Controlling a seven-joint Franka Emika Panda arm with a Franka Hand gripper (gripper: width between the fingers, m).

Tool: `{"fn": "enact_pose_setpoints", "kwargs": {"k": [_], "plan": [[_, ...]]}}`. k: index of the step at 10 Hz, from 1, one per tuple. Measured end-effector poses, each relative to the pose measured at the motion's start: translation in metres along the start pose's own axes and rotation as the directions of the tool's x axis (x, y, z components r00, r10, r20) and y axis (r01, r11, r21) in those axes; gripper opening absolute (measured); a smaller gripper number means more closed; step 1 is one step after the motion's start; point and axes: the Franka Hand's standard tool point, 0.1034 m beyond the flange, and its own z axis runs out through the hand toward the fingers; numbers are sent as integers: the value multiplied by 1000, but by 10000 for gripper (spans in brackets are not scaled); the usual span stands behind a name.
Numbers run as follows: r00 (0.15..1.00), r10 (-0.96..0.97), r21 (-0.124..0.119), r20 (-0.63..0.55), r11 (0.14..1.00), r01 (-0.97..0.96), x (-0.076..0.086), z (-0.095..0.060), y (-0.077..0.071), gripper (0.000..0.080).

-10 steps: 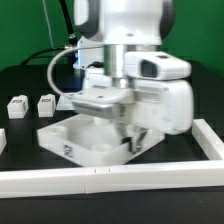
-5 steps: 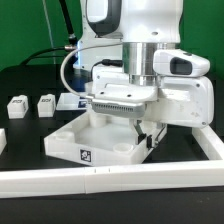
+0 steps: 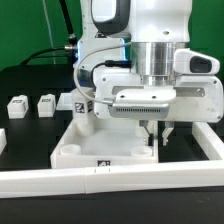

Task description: Assemble square table

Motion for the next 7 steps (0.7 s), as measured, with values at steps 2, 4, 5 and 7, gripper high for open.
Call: {"fn": "enact_pose_setpoints", "kwargs": {"k": [2,4,5,7], "plan": [[998,-56,6,2,998,56,1,1,-3,62],[998,-64,7,-2,998,64,1,1,-1,62],[998,-64,11,-21,998,64,2,-2,11,63],[998,-55,13,-40,998,56,-4,-5,40,63]]}}
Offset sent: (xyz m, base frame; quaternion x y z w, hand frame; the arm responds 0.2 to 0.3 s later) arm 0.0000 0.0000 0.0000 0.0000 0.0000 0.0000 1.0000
